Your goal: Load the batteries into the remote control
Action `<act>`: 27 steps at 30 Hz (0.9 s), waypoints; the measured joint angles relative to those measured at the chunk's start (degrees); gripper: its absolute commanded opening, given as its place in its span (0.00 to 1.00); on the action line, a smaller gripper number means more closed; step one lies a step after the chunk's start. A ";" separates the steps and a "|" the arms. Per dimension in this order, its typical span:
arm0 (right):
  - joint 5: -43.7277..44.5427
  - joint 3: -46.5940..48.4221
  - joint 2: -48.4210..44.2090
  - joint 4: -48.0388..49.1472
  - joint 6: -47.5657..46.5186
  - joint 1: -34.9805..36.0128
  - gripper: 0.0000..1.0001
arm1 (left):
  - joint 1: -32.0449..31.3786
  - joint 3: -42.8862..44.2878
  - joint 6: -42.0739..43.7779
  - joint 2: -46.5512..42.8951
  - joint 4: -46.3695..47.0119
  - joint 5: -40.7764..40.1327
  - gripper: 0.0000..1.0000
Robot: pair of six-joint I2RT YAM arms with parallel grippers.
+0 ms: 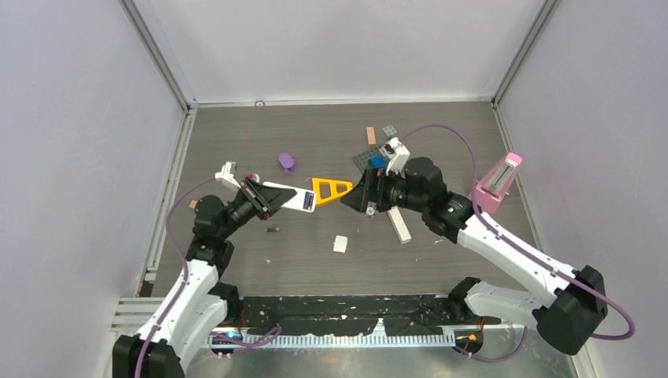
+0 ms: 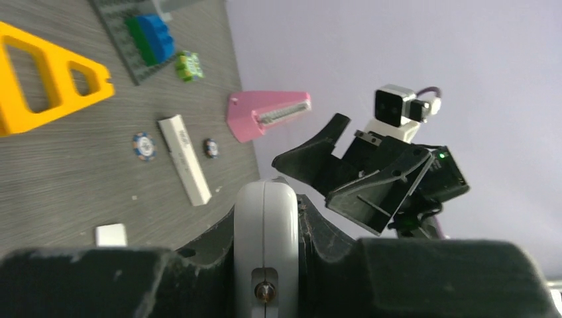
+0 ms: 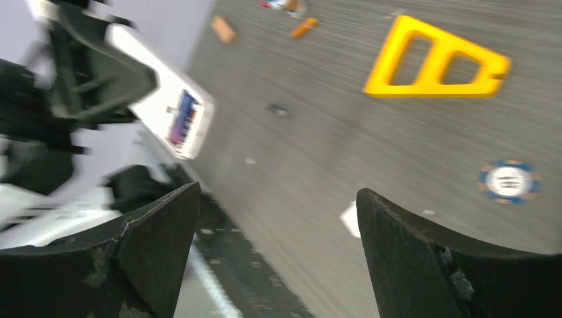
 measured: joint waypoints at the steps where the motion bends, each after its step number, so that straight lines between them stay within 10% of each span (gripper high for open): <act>1: 1.25 0.87 0.90 -2.10 -3.08 0.09 0.91 | 0.83 0.04 0.63 0.00 -1.29 0.15 0.00; 13: 19.43 8.20 28.63 -17.29 -37.38 15.54 0.87 | 9.42 4.46 9.27 4.26 -17.29 1.57 0.00; 27: 17.16 11.96 37.57 -18.25 -50.25 16.57 0.84 | 10.93 4.46 10.54 8.81 -17.31 5.09 0.00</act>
